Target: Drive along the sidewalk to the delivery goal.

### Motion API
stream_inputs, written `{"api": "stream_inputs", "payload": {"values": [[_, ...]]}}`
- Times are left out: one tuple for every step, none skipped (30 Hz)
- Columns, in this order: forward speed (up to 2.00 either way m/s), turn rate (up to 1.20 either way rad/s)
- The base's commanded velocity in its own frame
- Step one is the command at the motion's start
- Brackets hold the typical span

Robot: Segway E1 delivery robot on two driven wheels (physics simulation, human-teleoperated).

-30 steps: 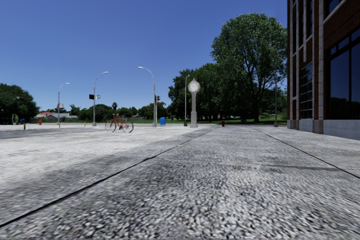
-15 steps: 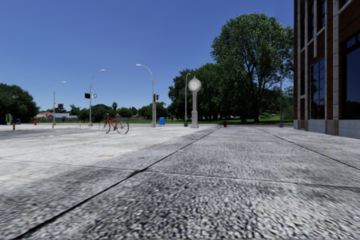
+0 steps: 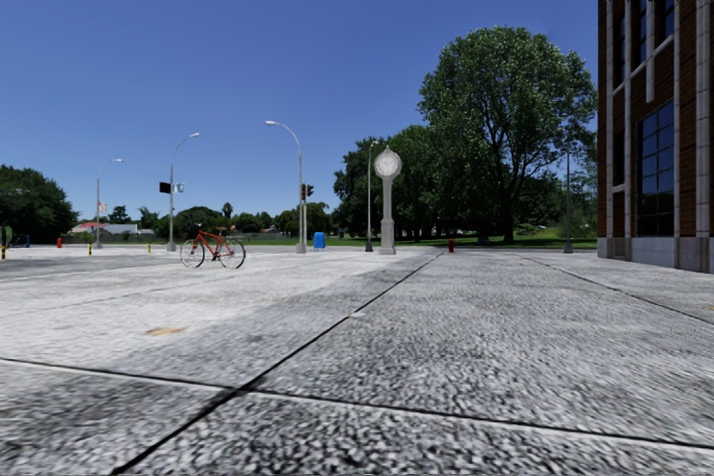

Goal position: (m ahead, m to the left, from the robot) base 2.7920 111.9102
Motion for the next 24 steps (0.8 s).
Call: {"api": "stream_inputs", "payload": {"values": [[2.00, 0.00], [2.00, 0.00], [2.00, 0.00], [2.00, 0.00], [2.00, 0.00], [2.00, 0.00], [2.00, 0.00], [2.00, 0.00], [2.00, 0.00], [2.00, 0.00], [2.00, 0.00], [2.00, 0.00], [2.00, 0.00], [2.00, 0.00], [2.00, 0.00], [2.00, 0.00], [2.00, 0.00], [2.00, 0.00], [2.00, 0.00], [2.00, 0.00], [2.00, 0.00], [2.00, 0.00], [2.00, 0.00], [2.00, 0.00]]}}
